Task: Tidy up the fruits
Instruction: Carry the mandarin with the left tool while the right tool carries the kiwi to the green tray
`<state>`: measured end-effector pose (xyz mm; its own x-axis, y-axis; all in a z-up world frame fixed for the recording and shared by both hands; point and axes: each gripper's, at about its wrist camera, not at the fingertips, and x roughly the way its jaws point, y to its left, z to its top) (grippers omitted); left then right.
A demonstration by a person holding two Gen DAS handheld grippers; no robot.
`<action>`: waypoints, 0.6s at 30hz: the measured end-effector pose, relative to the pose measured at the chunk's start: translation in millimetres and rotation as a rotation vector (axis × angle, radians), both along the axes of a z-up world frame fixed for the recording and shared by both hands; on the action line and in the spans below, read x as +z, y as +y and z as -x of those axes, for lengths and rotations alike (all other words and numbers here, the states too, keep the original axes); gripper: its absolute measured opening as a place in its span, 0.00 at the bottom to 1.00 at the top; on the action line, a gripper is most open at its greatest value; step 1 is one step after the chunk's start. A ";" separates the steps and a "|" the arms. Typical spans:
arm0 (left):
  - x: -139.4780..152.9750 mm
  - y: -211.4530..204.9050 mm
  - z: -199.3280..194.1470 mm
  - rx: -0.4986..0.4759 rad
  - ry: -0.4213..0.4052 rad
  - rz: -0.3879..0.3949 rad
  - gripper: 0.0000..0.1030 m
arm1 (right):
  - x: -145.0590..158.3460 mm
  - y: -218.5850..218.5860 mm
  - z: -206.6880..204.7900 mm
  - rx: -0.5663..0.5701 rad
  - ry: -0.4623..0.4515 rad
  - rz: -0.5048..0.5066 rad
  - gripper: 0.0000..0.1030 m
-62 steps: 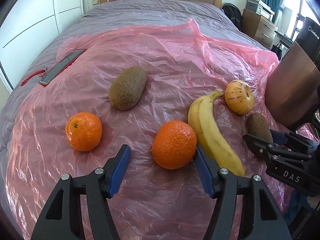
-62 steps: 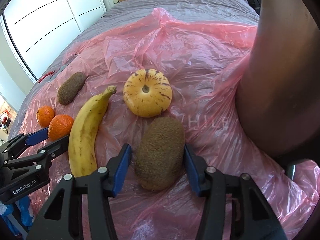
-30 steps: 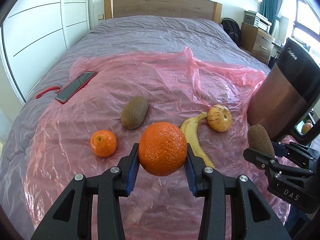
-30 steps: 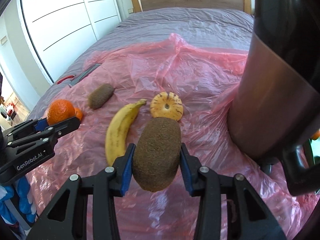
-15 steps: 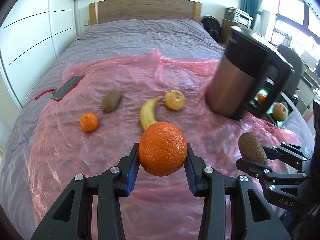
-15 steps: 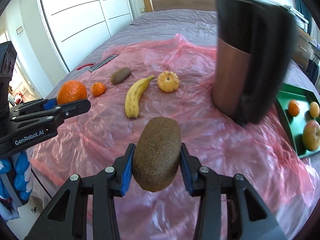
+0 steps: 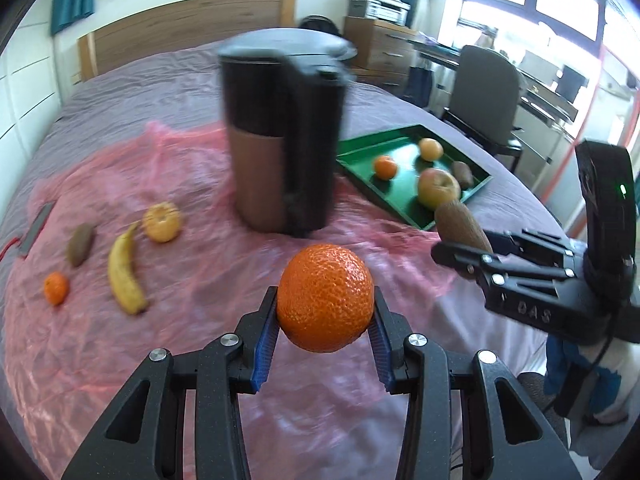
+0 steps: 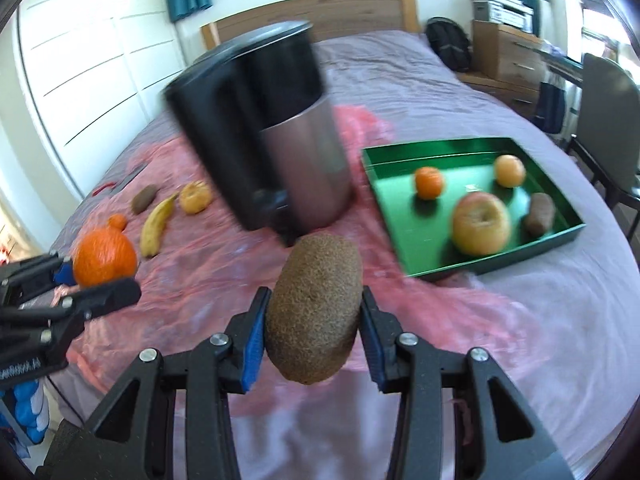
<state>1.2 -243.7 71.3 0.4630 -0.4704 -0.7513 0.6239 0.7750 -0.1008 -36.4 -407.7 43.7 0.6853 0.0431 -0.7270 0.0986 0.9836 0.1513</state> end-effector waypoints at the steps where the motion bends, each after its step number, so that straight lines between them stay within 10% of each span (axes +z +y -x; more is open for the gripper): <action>1: 0.2 -12.2 1.4 -0.019 0.002 0.000 0.36 | 1.1 -13.0 0.6 -0.019 -0.007 0.005 0.33; 18: -25.2 -176.7 -62.2 -0.101 -0.013 -0.023 0.36 | -10.4 -185.4 -72.8 -0.227 -0.121 0.061 0.33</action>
<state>63.4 -420.3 46.1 0.4235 -0.4983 -0.7566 0.7002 0.7099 -0.0757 36.5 -593.1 33.3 0.7547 -0.1630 -0.6355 0.3025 0.9460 0.1167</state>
